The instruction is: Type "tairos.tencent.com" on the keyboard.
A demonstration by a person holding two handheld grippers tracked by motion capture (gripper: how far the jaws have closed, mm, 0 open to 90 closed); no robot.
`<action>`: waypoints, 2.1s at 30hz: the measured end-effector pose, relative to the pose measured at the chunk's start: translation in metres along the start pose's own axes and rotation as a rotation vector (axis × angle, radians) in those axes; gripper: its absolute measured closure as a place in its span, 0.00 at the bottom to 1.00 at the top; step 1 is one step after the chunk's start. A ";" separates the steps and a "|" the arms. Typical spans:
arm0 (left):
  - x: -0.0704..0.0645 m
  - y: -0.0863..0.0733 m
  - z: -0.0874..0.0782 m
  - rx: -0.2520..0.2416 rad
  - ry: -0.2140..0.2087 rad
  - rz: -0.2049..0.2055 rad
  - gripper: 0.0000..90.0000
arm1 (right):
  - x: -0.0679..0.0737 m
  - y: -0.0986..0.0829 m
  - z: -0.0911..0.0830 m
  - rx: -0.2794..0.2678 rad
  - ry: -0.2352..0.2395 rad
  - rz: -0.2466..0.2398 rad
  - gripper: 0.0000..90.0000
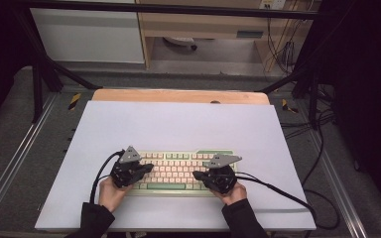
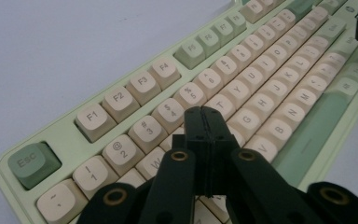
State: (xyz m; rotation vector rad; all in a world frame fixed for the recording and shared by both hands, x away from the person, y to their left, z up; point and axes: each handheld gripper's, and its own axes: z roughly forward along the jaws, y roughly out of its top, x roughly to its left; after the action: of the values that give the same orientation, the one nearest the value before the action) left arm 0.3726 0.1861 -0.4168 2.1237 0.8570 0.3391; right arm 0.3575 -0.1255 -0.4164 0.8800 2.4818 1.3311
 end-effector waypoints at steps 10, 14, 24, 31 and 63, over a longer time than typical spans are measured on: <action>0.007 -0.012 -0.017 -0.007 0.012 -0.016 1.00 | 0.002 0.002 0.003 -0.001 0.013 0.003 1.00; 0.009 -0.017 -0.023 -0.013 0.014 -0.023 1.00 | 0.003 0.004 0.003 -0.003 0.014 0.001 1.00; 0.013 -0.026 -0.030 -0.019 0.016 -0.046 1.00 | 0.008 0.007 0.011 -0.002 0.031 0.000 1.00; 0.014 -0.028 -0.031 -0.021 0.013 -0.049 1.00 | 0.013 0.011 0.018 -0.001 0.044 -0.006 1.00; 0.015 -0.030 -0.029 -0.019 0.006 -0.054 1.00 | 0.027 0.017 0.052 0.021 0.078 -0.009 1.00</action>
State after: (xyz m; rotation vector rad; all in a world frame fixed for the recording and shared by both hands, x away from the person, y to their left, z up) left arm 0.3548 0.2266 -0.4220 2.0788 0.9093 0.3247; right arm 0.3656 -0.0661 -0.4298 0.8353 2.5593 1.3643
